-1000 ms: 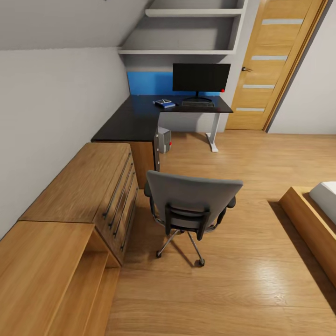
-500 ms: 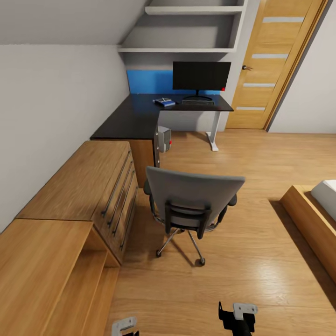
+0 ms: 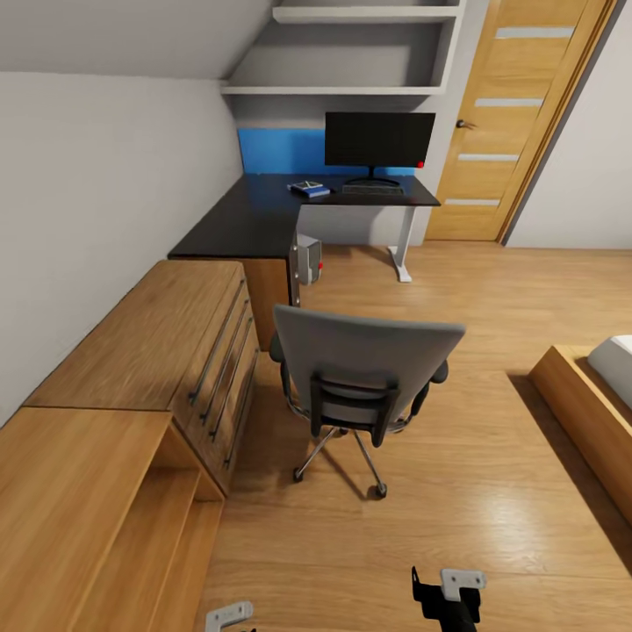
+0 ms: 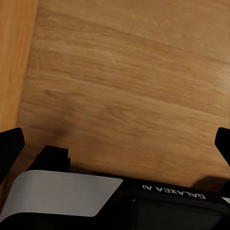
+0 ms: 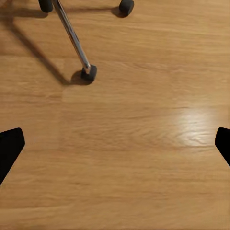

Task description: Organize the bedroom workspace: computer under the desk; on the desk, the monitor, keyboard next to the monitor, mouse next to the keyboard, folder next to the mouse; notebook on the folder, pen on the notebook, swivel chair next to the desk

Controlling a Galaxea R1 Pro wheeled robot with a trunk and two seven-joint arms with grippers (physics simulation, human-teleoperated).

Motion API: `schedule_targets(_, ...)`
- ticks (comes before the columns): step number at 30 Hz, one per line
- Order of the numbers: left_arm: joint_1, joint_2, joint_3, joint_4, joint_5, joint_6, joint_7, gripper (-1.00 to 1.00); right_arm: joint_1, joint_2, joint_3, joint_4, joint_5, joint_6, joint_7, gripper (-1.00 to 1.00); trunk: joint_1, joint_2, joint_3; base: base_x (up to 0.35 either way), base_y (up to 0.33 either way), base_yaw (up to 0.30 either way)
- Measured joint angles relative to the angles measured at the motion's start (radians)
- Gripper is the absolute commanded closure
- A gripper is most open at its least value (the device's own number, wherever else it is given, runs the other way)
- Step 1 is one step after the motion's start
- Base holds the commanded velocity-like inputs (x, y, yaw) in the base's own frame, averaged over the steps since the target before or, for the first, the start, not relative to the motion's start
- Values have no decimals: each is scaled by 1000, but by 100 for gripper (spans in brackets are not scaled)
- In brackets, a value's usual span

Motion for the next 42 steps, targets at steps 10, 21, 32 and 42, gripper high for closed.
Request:
schedule_targets(10, 0, 0, 2, 0, 1, -1, 3, -100, 0, 2, 0, 0, -4, 0, 16, -100, 38, -70, -31, 0, 0, 0)
schedule_targets(21, 0, 0, 3, 1, 1, -1, 4, -100, 0, 6, 0, -1, -4, 1, 16, -100, 81, -147, -54, 0, 0, 0)
schedule_targets(32, 0, 1, 3, 2, 2, -1, 4, -100, 0, 6, 1, -1, -4, 1, 16, -100, 123, -224, -72, 0, 0, 0)
schedule_targets(42, 0, 2, 5, 3, 2, -1, 4, -100, 0, 7, 2, -2, -3, 1, 16, -100, 161, -294, -89, 0, 0, 0)
